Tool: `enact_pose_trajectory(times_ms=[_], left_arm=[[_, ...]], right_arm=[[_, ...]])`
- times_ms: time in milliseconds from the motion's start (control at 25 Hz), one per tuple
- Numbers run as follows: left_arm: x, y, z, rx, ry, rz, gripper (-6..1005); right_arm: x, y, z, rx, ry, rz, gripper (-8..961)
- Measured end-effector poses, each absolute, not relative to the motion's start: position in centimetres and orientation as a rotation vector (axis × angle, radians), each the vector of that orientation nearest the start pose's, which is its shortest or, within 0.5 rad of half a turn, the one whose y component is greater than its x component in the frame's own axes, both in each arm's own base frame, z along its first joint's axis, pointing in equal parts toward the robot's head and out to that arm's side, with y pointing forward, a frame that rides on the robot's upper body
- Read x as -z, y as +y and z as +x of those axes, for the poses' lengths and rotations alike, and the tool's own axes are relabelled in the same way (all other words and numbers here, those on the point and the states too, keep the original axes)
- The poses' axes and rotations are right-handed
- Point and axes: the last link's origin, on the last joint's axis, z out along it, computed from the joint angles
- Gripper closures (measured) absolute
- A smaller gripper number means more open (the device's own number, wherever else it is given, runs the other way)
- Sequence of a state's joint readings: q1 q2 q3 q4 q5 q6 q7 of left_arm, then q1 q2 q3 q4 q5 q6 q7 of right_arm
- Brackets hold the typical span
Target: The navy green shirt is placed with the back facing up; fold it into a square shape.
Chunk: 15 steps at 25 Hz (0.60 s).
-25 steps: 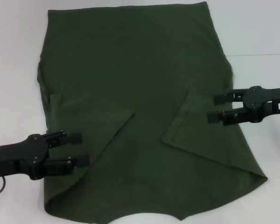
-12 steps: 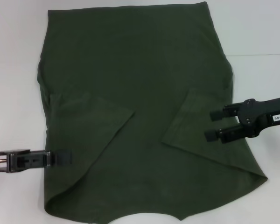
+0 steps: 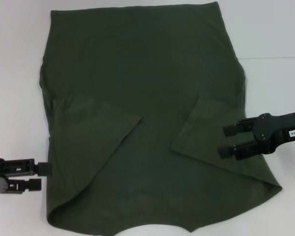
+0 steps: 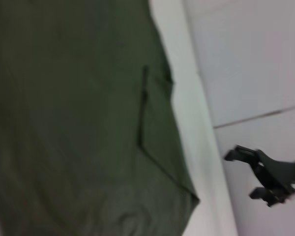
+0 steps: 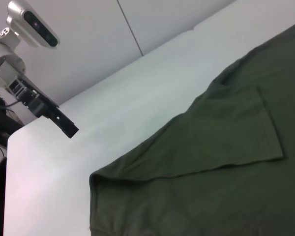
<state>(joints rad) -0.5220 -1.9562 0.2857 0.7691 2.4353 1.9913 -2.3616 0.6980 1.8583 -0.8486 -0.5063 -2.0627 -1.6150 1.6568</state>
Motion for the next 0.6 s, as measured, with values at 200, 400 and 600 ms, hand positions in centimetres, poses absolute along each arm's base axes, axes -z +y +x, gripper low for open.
enact_pose_trajectory(times_ms=[200, 400, 600], left_arm=[[-8.0, 28.0, -31.5, 0.552, -2.185, -2.241, 94], [-6.9, 28.1, -32.5, 0.496, -2.247, -2.16, 92], [-6.4, 28.1, -33.2, 0.443, -2.261, -2.116, 92]], right_arm=[[-4.1, 36.1, 25.6, -0.403, 0.862, -2.923, 37], [-4.1, 36.0, 25.8, -0.399, 0.867, -2.919, 39], [-3.8, 35.9, 26.0, -0.384, 0.871, -2.92, 42]])
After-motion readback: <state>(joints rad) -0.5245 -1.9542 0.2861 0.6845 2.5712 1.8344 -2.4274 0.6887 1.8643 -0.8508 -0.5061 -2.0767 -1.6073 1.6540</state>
